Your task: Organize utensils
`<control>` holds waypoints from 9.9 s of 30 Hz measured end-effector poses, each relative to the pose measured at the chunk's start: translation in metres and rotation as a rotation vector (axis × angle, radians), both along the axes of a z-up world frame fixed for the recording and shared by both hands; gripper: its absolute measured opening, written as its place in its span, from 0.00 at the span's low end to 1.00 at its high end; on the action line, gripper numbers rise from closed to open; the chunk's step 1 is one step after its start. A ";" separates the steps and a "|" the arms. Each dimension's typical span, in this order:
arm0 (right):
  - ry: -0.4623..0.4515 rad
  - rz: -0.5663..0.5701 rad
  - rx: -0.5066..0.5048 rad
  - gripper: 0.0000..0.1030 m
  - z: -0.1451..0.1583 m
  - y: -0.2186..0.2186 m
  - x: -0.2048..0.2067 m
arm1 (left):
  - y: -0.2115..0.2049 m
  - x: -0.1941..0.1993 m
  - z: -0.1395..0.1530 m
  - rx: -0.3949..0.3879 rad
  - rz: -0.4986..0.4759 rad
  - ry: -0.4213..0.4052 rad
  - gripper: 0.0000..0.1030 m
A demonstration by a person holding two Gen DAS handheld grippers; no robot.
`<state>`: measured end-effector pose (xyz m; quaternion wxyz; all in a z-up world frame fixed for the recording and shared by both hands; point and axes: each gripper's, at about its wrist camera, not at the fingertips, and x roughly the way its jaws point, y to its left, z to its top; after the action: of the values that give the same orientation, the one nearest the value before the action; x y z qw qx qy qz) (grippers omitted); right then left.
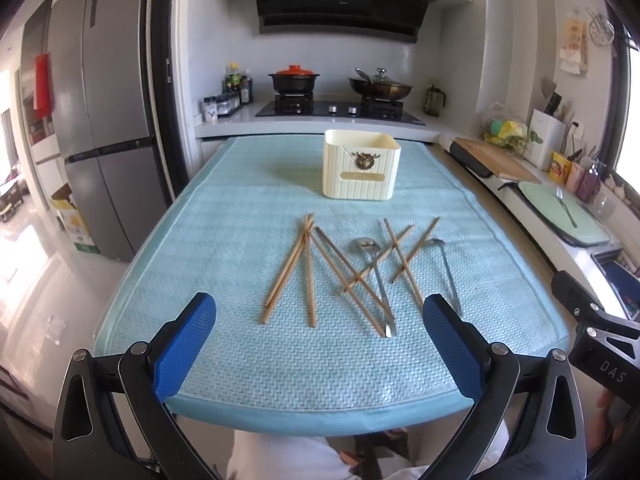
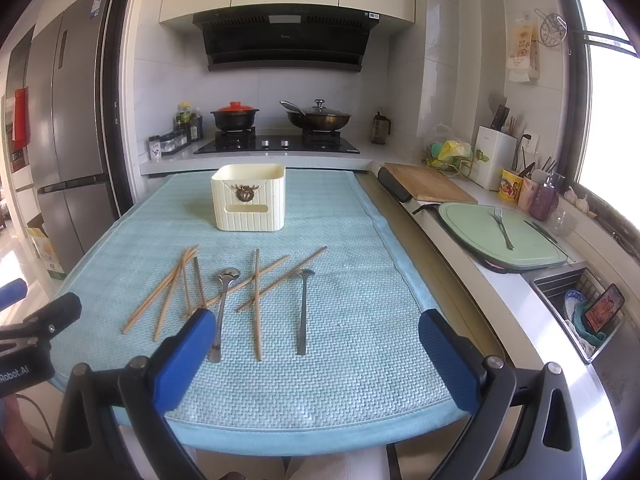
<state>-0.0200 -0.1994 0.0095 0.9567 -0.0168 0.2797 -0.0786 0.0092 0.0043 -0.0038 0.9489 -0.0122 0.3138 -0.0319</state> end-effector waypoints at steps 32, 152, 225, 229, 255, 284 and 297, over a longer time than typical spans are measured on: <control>0.000 -0.002 -0.010 1.00 -0.001 -0.003 0.009 | 0.005 0.008 -0.008 0.004 0.033 0.026 1.00; 0.186 0.373 0.245 0.02 -0.043 -0.044 0.224 | 0.077 0.262 -0.042 -0.211 -0.195 0.048 0.04; 0.219 0.403 0.234 0.47 -0.005 -0.013 0.480 | -0.014 0.432 -0.002 -0.126 -0.165 0.059 0.77; 0.212 0.372 0.156 0.58 0.007 -0.016 0.432 | -0.004 0.380 0.007 -0.033 -0.132 0.016 0.99; 0.116 0.129 -0.064 0.75 -0.042 -0.007 0.165 | 0.014 0.155 -0.070 0.036 -0.008 0.055 0.99; 0.196 0.056 -0.045 0.75 -0.081 -0.008 0.142 | 0.016 0.145 -0.097 -0.022 -0.046 0.170 0.99; 0.209 0.061 -0.008 0.75 -0.091 -0.010 0.140 | 0.022 0.150 -0.104 0.025 0.006 0.179 0.99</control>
<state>0.1204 -0.2099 -0.0820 0.9243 -0.0372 0.3768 -0.0486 0.1589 0.0263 -0.1074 0.9171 -0.0039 0.3979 -0.0239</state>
